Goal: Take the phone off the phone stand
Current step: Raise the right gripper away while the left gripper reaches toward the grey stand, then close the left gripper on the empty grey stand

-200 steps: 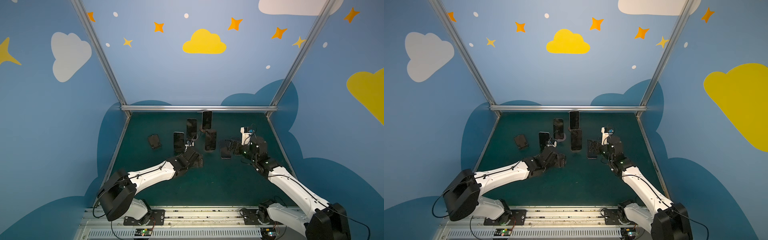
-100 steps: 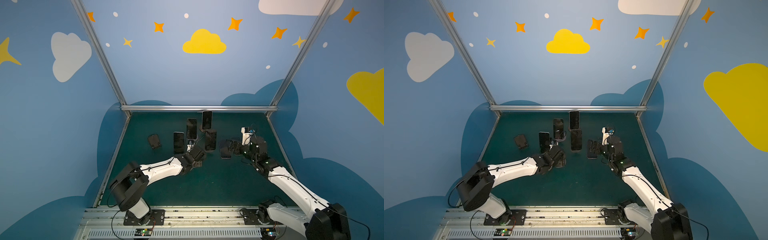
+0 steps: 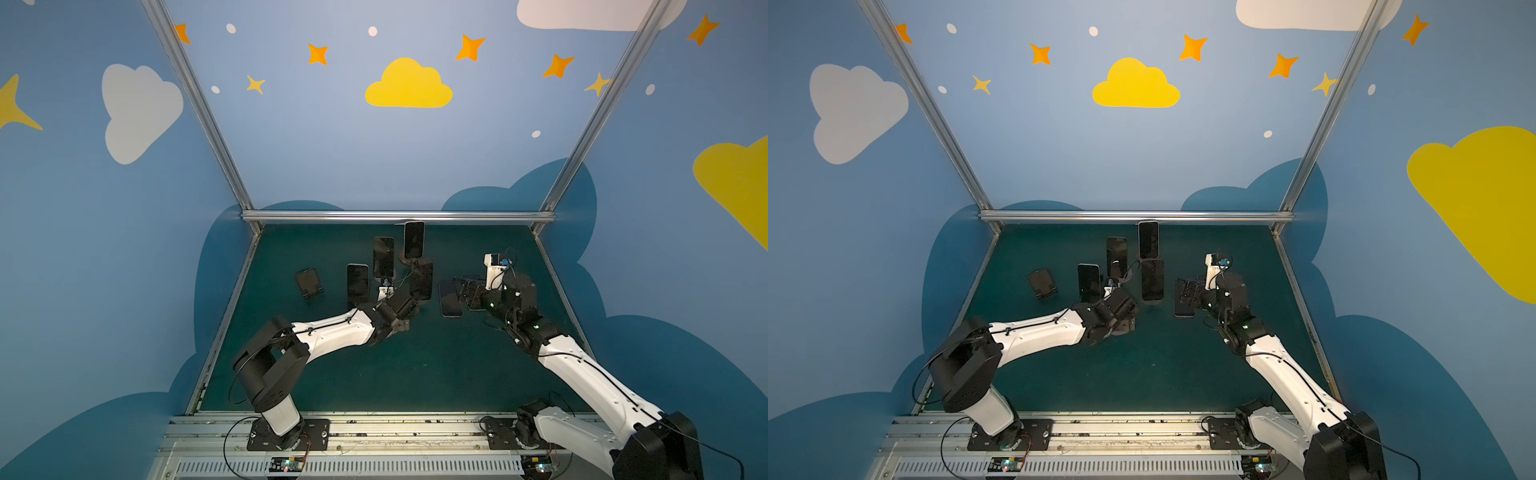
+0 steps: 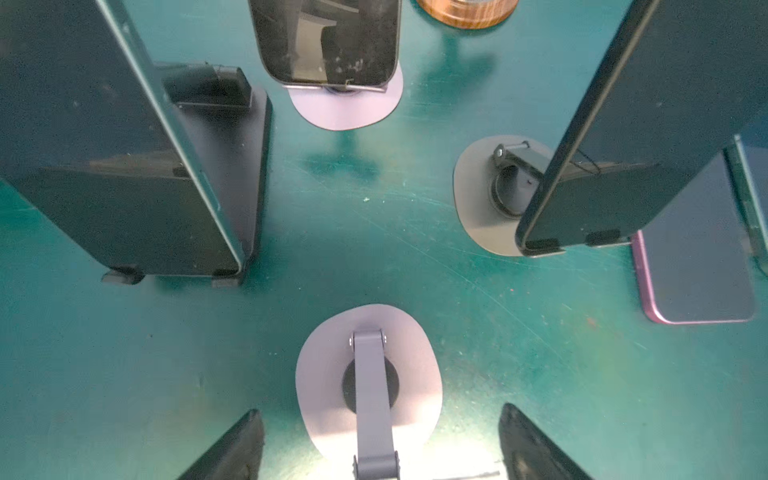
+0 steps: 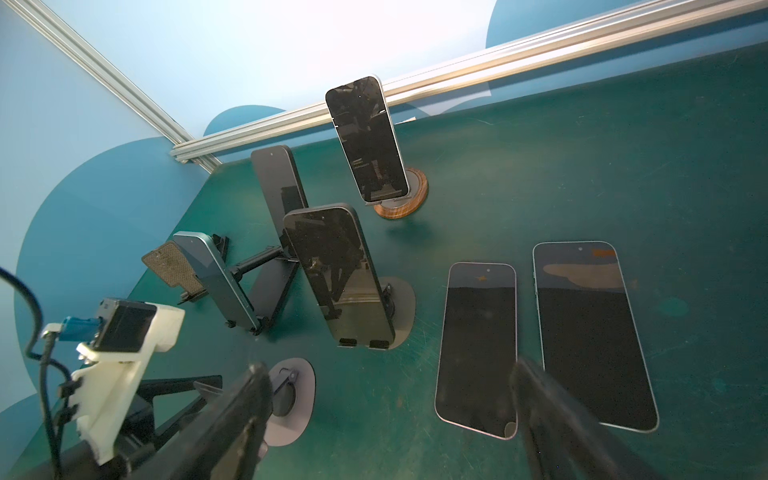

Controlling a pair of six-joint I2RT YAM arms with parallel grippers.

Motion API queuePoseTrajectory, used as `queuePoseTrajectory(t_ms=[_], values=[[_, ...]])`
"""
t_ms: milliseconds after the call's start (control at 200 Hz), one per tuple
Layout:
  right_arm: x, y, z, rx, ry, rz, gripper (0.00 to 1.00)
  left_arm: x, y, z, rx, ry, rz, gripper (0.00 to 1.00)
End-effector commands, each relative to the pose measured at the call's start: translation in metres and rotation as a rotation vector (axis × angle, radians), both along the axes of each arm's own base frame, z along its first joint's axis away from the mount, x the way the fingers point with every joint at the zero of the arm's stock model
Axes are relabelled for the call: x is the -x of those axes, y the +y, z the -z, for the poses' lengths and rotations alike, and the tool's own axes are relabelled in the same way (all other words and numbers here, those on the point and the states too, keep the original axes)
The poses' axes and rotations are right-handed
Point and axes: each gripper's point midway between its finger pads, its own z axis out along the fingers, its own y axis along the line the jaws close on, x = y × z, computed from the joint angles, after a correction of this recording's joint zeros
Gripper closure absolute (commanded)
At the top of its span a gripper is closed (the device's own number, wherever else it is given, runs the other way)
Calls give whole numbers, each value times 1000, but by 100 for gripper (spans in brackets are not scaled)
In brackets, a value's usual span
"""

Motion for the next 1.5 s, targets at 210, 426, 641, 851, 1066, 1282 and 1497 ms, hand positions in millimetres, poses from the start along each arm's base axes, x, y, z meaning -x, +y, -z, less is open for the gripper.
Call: queuePoseTrajectory(t_ms=[210, 426, 641, 851, 1066, 1282, 1497], values=[[1, -2, 2, 6, 0, 8, 10, -11, 3, 2, -60, -31, -30, 32], [2, -1, 2, 4, -1, 5, 10, -11, 7, -7, -71, -59, -21, 48], [2, -2, 2, 4, -1, 8, 10, -6, 14, -21, -57, -80, -20, 52], [3, -2, 1, 2, -3, 8, 10, 13, 17, -62, -59, -141, 22, 54], [4, -2, -2, -5, -8, 7, 10, 41, 26, -124, -45, -235, 50, 55], [4, -1, -2, -11, -6, 1, 10, 20, 52, -183, 83, -345, -9, 54], [5, -2, -5, -9, -16, 5, 11, -29, 105, -218, 133, -395, -149, 53]])
